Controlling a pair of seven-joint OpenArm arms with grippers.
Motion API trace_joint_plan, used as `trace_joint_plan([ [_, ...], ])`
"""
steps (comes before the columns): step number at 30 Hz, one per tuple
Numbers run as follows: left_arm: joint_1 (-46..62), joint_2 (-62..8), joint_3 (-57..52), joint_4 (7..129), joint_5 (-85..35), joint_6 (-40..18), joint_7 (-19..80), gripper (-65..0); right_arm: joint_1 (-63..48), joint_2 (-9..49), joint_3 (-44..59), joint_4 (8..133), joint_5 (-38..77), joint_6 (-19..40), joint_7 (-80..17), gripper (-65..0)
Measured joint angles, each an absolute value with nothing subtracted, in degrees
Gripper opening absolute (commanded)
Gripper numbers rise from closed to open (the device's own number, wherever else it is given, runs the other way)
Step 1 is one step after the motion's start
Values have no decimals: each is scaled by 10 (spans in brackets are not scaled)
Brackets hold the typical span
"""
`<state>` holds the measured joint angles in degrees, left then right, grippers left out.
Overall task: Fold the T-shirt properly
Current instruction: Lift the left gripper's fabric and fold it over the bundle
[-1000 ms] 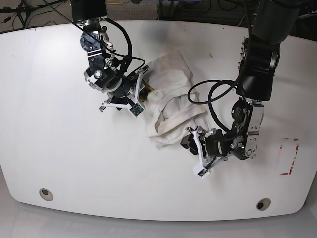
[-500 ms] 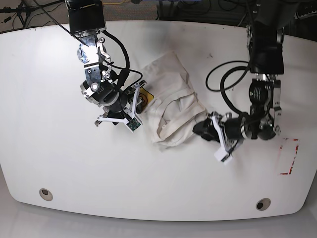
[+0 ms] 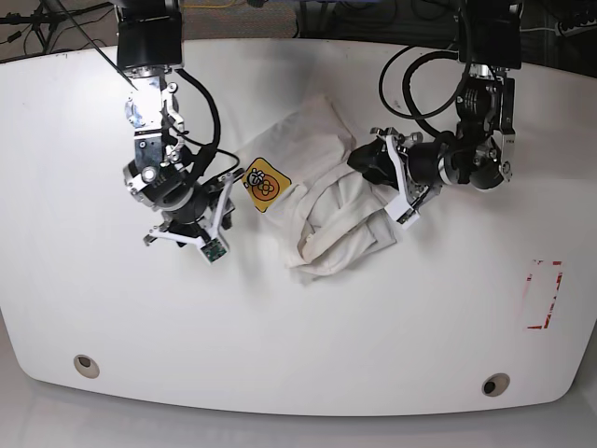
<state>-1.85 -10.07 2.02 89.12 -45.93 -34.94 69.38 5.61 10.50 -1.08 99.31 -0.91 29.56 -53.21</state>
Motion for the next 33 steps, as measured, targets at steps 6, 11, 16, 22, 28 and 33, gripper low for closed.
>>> trace_joint_plan([
  [6,-16,-93,34,891,-459,-349,691,-435,53,114,-1,970,-11,294,-532,-453],
  [11,-20,-82,43,882,-460,-349,689,-435,17,103,-4,962,-1,296,-530,-453],
  [16,-48,-70,42,854,-428,-349,695,-435,-8,71,-1,959,-15,294,-541,-453],
  [22,-96,-66,41,830,-402,-347,681,-435,-23,41,-4,960,-10,294,-528,-455],
  [28,-116,-64,42,805,-394,-347,665,-435,-36,26,-44,960,-13,285,-532,-455],
  [33,-144,-65,42,769,-389,-347,664,-435,-40,21,-79,960,-11,286,-530,-455],
])
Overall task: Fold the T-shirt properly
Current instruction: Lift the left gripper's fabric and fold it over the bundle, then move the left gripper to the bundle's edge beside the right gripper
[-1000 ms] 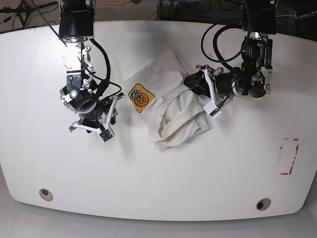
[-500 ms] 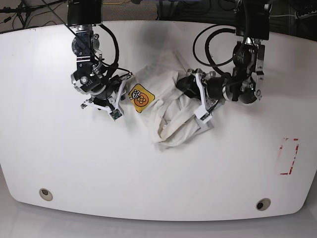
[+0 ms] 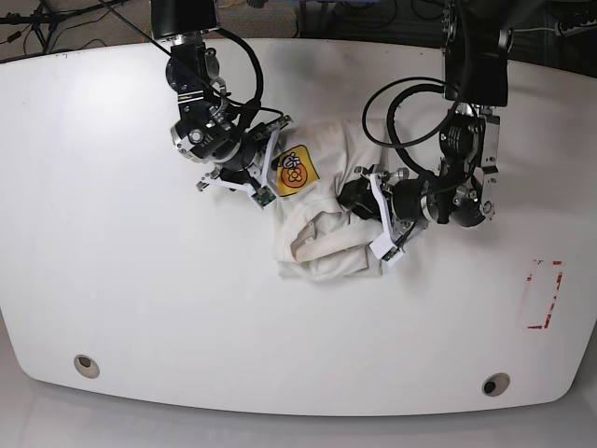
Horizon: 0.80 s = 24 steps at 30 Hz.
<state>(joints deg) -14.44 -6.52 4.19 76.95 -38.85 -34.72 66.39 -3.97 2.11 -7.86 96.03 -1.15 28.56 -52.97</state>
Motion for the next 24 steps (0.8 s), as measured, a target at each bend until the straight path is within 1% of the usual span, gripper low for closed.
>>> trace_joint_plan([
  [4,-168,-68,41,751,-388,-347,662,-435,-48,5,-79,961,-12,285,-529,-455],
  [8,-182,-74,40,750,-396,-348,653,-435,-50,3,-79,964,-11,286,-531,-453],
  [14,-208,-95,39,762,-435,-350,660,-435,-48,20,-52,1018,0,288,-536,-442],
  [16,-215,-106,39,774,-458,-350,659,-433,-38,26,-32,1031,-3,290,-541,-407],
  [18,-219,-119,38,785,-474,-350,658,-433,-22,29,-10,1033,-3,292,-561,-349],
  [19,-221,-123,37,787,-477,-350,654,-433,-13,30,-2,1033,-6,294,-566,-308],
  [21,-222,-131,32,790,-485,-350,649,-432,6,32,11,1034,-16,300,-573,-254],
  [22,-221,-132,26,790,-489,-350,649,-426,14,32,16,1034,-15,307,-573,-224],
  [23,-219,-133,13,790,-490,-350,650,-419,22,30,19,1035,-13,319,-572,-209],
  [24,-218,-133,6,789,-489,-349,649,-390,29,29,20,1035,-11,325,-572,-190],
])
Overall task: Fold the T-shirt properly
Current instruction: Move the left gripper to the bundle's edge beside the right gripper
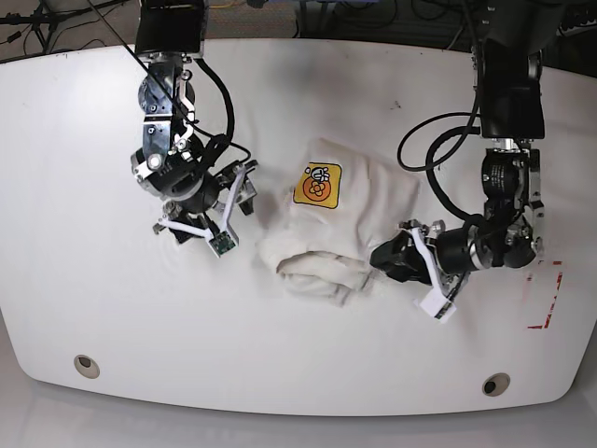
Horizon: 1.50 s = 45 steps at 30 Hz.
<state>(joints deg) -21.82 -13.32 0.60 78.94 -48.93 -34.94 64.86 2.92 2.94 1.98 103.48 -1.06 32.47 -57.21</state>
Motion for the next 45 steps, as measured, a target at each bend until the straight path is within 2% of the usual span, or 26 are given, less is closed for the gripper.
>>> trace_joint_plan([
  [5,-214,-137,-53,786,-485,-349,652,-274,54,20,29,1034,0,355,-571,-192],
  [6,-214,-138,-65,786,-486,-349,651,-268,59,16,30,1034,-1,362,-571,-192],
  [14,-189,-135,-117,788,-508,-350,651,-265,96,-9,37,995,-5,398,-570,-192],
  [24,-193,-152,-151,779,-440,-350,646,-265,144,-33,64,888,-11,399,-550,-192],
  [33,-189,-185,-152,779,-425,-350,634,-265,192,-39,63,808,-10,399,-522,-195],
  [35,-190,-189,-152,779,-425,-350,634,-265,199,-40,63,795,-8,399,-521,-214],
  [37,-190,-191,-152,779,-425,-350,632,-265,201,-39,62,790,-9,399,-521,-262],
  [42,-190,-191,-152,779,-425,-350,632,-262,200,-42,55,790,-11,399,-522,-444],
  [45,-193,-183,-152,775,-425,-350,632,-261,201,-44,41,789,-11,399,-522,-518],
])
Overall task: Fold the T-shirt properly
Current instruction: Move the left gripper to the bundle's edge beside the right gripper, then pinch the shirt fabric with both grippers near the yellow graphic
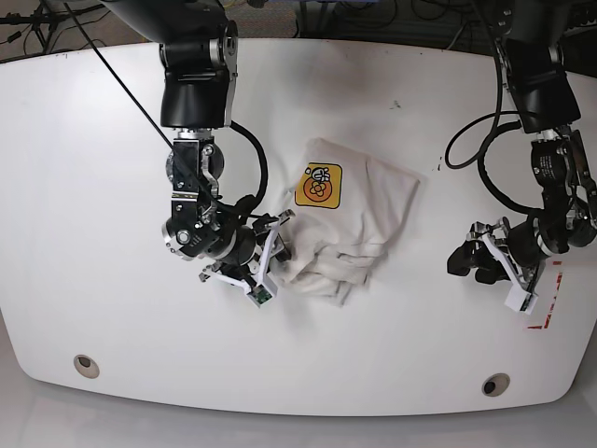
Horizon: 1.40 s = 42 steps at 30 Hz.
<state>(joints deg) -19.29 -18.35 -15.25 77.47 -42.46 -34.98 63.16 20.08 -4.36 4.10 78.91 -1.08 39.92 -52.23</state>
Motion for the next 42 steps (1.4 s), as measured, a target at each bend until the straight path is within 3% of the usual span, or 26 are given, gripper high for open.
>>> trace_joint_plan([
  [5,-206,-144,-152,734,-425,-347,608,-260,200,-48,33,789,-10,399,-521,-553],
  [12,-255,-90,-135,596,-427,-342,569,-256,198,-46,35,789,-9,399,-521,-555],
  [16,-279,-75,-135,530,-423,-319,551,-203,198,-45,34,788,-11,399,-521,-555],
  [20,-291,-62,-136,515,-423,-301,543,-150,198,-46,34,788,-11,399,-521,-555],
  [35,-300,-13,-107,515,-420,-294,535,-153,198,-46,38,788,-11,399,-521,-555],
  [37,-300,-13,-86,515,-411,-294,535,-164,198,-46,38,788,-11,399,-521,-555],
  [42,-300,-3,-65,515,-398,-294,534,-326,198,-46,38,788,-11,399,-521,-555],
])
